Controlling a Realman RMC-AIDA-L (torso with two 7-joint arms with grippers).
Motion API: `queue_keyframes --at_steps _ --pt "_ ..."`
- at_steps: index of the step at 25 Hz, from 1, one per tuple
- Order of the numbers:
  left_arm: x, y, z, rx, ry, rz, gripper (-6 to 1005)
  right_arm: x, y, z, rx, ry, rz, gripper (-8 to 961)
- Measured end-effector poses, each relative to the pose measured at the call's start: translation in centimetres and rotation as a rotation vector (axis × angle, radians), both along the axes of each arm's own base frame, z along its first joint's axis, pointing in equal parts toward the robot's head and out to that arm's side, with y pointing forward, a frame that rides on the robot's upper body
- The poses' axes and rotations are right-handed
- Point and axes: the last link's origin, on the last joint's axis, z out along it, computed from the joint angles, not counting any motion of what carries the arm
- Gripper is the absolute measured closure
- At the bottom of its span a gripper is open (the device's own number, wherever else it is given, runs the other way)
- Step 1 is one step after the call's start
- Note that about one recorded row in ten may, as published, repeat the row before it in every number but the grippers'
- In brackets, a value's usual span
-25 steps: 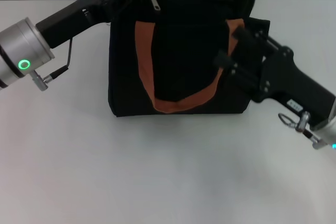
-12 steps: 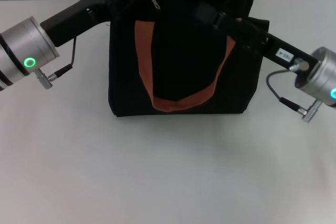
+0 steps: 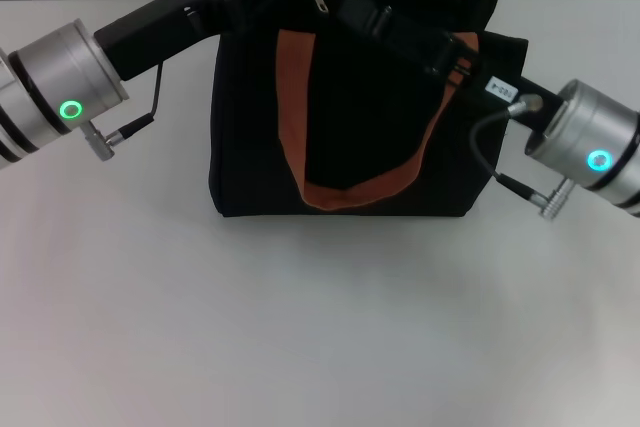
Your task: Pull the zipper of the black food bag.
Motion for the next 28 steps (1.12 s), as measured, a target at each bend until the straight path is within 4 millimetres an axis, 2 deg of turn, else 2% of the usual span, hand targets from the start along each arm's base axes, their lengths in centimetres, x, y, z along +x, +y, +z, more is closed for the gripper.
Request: queue_keyframes --at_steps 4,9,17,28 --pt "0.5 0.1 -0.2 -0.009 0.004 -0.015 949 -0.8 0.7 -0.2 -0.061 0.022 -0.024 240" --pt "0.8 0.1 -0.5 -0.009 0.013 -0.03 949 -0.5 1.2 -0.2 -0.114 0.026 -0.079 241" --pt "1.7 0.0 -0.9 -0.03 0.023 -0.077 949 -0.8 1.4 -0.7 -0.137 0.029 -0.096 248" --pt "1.7 0.0 -0.9 -0.014 0.027 -0.082 949 -0.5 1.2 -0.6 -0.14 0.028 -0.1 278"
